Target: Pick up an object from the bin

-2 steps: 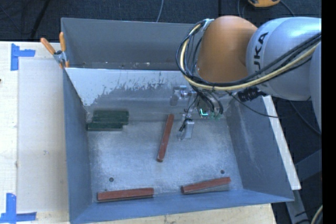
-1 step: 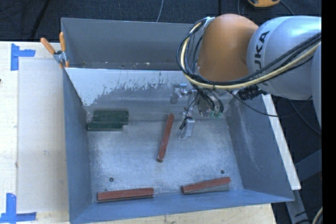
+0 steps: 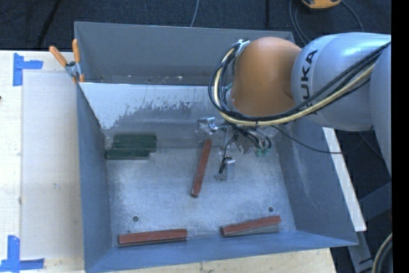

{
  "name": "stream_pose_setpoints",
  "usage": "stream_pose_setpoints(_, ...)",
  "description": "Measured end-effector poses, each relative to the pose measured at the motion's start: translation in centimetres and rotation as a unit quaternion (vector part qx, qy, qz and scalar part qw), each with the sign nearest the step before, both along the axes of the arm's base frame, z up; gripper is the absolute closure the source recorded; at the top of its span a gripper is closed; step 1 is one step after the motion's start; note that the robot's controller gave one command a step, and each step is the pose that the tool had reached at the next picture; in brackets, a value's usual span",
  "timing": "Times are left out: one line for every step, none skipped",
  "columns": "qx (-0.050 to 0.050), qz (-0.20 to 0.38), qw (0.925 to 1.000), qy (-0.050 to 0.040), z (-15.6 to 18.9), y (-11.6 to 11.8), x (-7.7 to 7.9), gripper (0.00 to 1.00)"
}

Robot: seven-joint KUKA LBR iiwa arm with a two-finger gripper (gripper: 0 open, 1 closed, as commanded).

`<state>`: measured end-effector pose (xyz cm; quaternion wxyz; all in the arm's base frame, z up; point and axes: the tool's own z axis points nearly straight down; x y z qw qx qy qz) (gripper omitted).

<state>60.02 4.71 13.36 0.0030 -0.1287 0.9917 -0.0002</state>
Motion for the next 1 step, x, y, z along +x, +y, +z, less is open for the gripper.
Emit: stream_pose_setpoints(0.000,0.082,0.9966,0.0063,-3.11,0.21,-1.40,0.00)
